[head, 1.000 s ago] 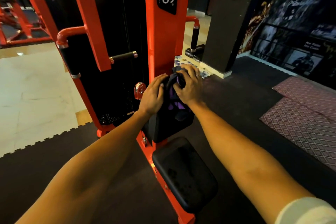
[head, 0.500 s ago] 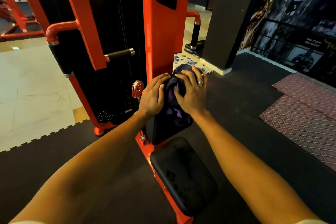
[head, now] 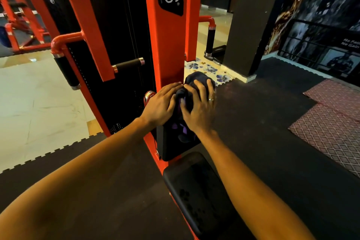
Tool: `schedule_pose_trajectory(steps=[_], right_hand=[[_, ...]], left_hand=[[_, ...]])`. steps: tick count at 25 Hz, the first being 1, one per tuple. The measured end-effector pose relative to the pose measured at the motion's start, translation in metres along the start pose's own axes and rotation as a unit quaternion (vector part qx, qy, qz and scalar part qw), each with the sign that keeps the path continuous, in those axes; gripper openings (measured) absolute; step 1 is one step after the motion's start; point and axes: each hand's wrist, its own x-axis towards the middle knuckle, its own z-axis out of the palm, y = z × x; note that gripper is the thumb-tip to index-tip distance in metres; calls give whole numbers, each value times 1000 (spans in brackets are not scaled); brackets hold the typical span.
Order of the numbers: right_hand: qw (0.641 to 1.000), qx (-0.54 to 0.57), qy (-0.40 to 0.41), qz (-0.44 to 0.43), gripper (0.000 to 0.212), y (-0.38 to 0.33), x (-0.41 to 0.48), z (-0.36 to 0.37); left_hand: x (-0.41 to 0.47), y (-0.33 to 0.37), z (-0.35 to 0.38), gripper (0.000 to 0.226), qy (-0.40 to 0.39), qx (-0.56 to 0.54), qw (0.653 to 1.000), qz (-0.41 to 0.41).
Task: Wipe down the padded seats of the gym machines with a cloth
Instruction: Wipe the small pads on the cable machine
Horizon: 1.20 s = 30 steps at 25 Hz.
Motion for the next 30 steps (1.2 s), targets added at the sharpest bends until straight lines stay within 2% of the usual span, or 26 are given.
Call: schedule_pose_trajectory(steps=[2,5,7,9,12,15,16,18,20,22,25,27,30], right_hand=[[999,-4,5,40,48,10,13,-1],[970,78,-28,230,55,29,37,-6],[924,192,-44,326,58,45,40,-8],[882,279,-25,378,47,57,26,-3],[839,323,1,439,39,69,-2,12],[757,376,-32,534,42,80,-1,23],[743,373,-34,555,43,79,6,24],[769,353,0,534,47,62,16,21],[828,323,63,453,58,32,17,16],[873,284,117,378,63,3,-1,21],[899,259,147,320,58,-12,-37,36],[870,290,173,359,55,1,-44,48],[761,308,188,539,50,33,-18,51]], left_hand=[[10,0,-8,45,-44,7,999,3],[35,5,-11,45,-118,23,993,20],[49,7,-9,50,-169,44,984,41],[54,7,-8,54,-201,61,976,50],[55,5,-9,60,-223,74,971,43],[55,5,-9,60,-226,76,970,37],[55,4,-9,59,-225,75,971,39],[57,3,-8,57,-242,66,967,38],[62,-3,-9,59,-275,59,958,49],[71,-11,-12,61,-306,42,948,73],[81,-17,-12,59,-335,18,938,86],[82,-18,-11,59,-334,6,938,94],[81,-21,-6,62,-326,-16,937,123]])
